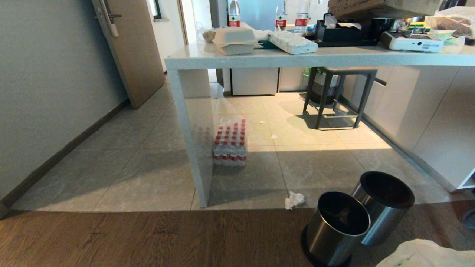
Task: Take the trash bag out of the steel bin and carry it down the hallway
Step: Put the trash bag at the door
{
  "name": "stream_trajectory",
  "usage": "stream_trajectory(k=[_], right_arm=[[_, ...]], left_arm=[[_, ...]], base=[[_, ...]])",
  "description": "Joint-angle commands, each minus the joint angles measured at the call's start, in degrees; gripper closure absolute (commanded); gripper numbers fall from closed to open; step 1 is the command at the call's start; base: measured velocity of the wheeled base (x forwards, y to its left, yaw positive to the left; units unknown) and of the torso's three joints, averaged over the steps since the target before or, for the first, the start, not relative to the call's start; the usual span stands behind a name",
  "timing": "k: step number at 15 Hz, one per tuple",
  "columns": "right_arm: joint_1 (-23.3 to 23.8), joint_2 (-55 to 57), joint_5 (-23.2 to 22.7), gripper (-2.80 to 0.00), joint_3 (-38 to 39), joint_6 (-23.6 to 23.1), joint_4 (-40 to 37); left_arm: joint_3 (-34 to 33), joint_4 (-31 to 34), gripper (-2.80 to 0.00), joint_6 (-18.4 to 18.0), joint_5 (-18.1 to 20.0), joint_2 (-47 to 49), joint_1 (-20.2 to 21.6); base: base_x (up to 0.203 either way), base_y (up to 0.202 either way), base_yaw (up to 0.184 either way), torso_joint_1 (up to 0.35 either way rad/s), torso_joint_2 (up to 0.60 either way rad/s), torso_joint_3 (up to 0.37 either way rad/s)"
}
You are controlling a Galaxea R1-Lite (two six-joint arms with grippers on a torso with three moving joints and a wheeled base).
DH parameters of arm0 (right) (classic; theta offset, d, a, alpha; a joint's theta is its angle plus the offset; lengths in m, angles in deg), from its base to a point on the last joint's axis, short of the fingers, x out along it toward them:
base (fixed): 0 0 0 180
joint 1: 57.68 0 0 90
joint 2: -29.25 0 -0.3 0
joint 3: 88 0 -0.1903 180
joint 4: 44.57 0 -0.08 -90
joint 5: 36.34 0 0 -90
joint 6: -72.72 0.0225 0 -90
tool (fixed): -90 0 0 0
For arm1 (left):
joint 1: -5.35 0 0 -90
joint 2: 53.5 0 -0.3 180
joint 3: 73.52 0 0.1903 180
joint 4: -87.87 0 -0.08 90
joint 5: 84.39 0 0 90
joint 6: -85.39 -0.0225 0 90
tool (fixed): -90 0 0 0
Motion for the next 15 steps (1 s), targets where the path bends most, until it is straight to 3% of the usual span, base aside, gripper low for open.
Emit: stream_trajectory(k=[1,9,15], right_arm=[[-0.02,-2.22,-0.06,0.0,0.01,-0.04,0.01],[-0.02,-2.22,-0.06,0.0,0.01,-0.04,0.01],[-0.02,-2.22,0.03,0.0,0.01,-0.04,0.01]], left_arm=[[0.0,-0.05,0.0,-0.07,0.0,-0.01,0.0],[0.0,-0.05,0.0,0.01,0.0,-0.01,0.0],[0.0,-0.05,0.0,0.1,0.0,-0.01,0.0]], base=[[0.0,0.0,0.0,0.002,0.03,0.076],[0.0,0.0,0.0,0.001,0.01,0.009],[0.0,0.174,0.0,0.002,0.01,0.003]])
